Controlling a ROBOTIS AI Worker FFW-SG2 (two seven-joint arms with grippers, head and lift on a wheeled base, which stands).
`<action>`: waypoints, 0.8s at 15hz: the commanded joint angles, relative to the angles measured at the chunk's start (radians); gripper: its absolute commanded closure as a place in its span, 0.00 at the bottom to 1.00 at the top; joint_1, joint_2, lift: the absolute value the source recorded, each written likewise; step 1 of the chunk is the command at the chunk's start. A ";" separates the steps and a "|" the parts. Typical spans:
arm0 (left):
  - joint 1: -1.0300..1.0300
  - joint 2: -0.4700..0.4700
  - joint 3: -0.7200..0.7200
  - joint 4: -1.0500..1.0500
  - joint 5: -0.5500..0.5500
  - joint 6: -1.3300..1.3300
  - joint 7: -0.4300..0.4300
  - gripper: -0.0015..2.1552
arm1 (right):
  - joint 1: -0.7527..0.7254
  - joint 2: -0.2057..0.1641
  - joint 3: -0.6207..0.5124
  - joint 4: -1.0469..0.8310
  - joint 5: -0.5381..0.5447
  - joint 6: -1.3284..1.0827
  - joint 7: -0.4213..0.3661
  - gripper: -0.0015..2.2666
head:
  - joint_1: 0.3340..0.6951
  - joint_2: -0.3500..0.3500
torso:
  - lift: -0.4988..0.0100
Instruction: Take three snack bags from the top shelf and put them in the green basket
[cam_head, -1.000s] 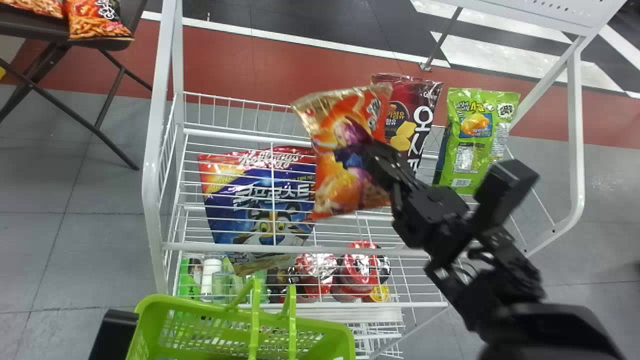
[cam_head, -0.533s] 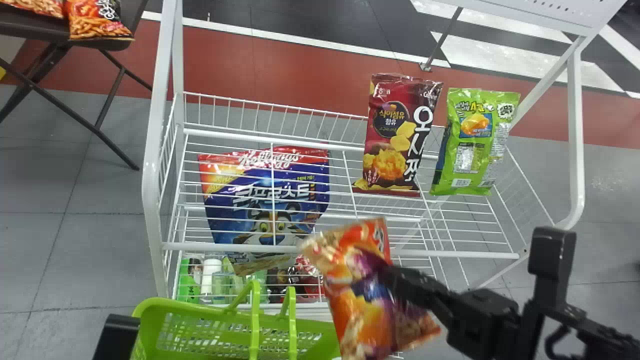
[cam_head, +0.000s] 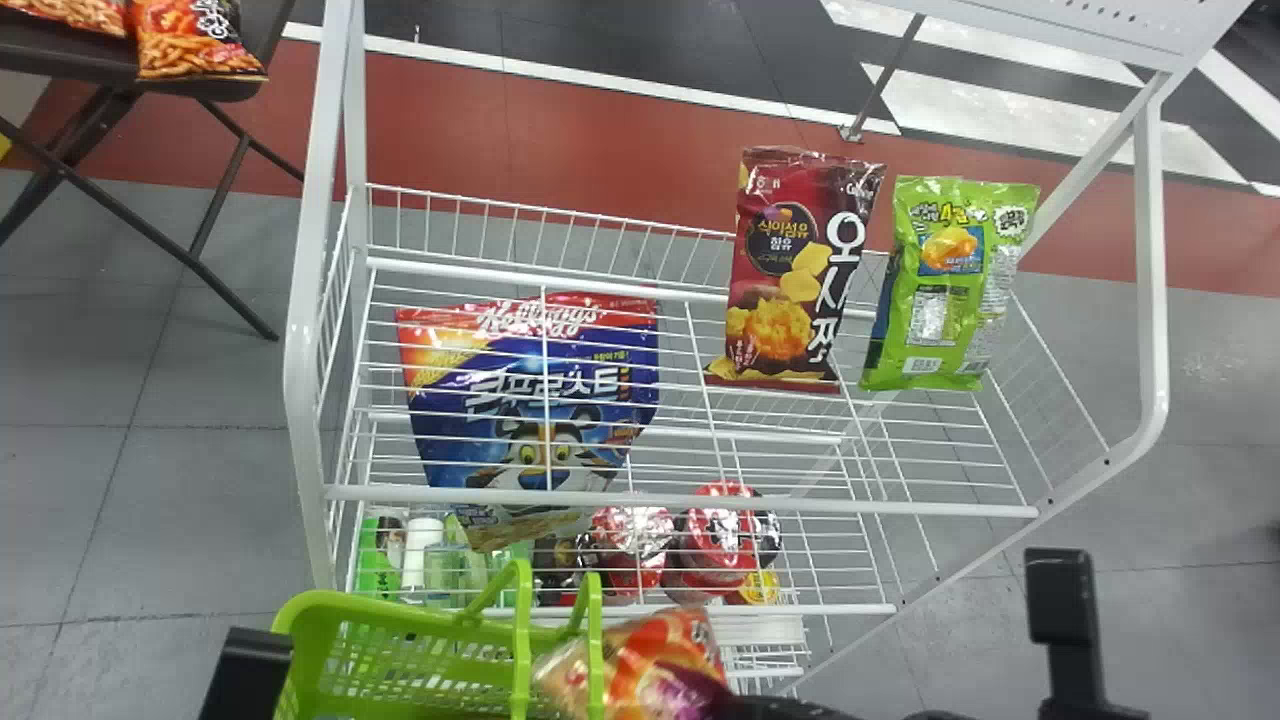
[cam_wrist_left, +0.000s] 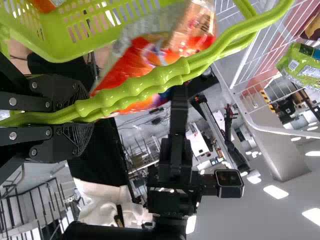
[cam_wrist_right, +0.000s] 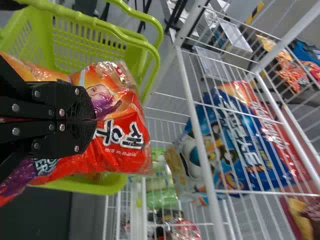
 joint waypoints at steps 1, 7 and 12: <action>-0.002 0.002 -0.009 0.001 -0.002 -0.002 0.004 0.49 | 0.004 -0.005 0.035 0.009 -0.002 0.006 0.052 0.98 | 1.00 0.00 | 0.92; -0.026 -0.002 -0.004 0.001 0.010 0.065 0.025 0.49 | -0.058 -0.060 0.215 0.055 0.131 0.006 0.067 0.01 | 1.00 0.00 | 0.92; -0.035 -0.004 -0.015 0.008 0.019 0.059 0.016 0.49 | -0.098 -0.054 0.177 0.179 0.072 0.006 0.069 0.01 | 1.00 0.00 | 0.92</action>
